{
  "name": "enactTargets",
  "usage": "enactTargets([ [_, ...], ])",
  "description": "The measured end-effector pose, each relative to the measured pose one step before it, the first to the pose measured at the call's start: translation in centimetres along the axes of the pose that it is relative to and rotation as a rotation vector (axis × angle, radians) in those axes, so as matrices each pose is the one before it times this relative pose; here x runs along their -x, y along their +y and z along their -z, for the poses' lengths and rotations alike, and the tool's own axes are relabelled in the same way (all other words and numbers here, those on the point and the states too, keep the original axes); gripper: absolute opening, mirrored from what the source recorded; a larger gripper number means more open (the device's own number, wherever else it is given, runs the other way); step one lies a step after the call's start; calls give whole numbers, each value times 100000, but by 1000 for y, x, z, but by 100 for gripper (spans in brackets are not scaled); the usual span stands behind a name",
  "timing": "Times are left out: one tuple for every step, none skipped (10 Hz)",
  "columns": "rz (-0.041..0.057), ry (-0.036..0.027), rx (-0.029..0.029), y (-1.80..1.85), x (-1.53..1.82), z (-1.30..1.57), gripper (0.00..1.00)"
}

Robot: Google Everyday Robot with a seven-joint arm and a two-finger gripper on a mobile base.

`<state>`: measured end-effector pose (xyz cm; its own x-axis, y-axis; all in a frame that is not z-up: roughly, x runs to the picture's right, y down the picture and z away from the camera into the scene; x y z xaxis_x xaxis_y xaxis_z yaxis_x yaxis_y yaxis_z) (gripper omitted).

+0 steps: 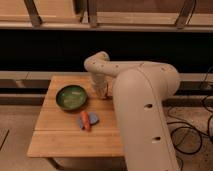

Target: Knock the eraser over

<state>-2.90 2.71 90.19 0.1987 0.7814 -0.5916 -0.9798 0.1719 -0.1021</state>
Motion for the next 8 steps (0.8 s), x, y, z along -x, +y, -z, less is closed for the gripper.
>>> enactTargets([
  [4923,-7449,-2364,-898,1969,842,0],
  [4856,-7648,-2777,-1164,1956,1175,0],
  [3351,-5700,-2040,-943,1299,988,0],
  [2247,-4511,-883,-672,890,942,0],
  [501,-1502,-219,-306,278,341,0],
  [-100,37,-41,-96,-56,-15,7],
  [150,-15,56,120,41,1,14],
  [156,3,148,177,46,3,25],
])
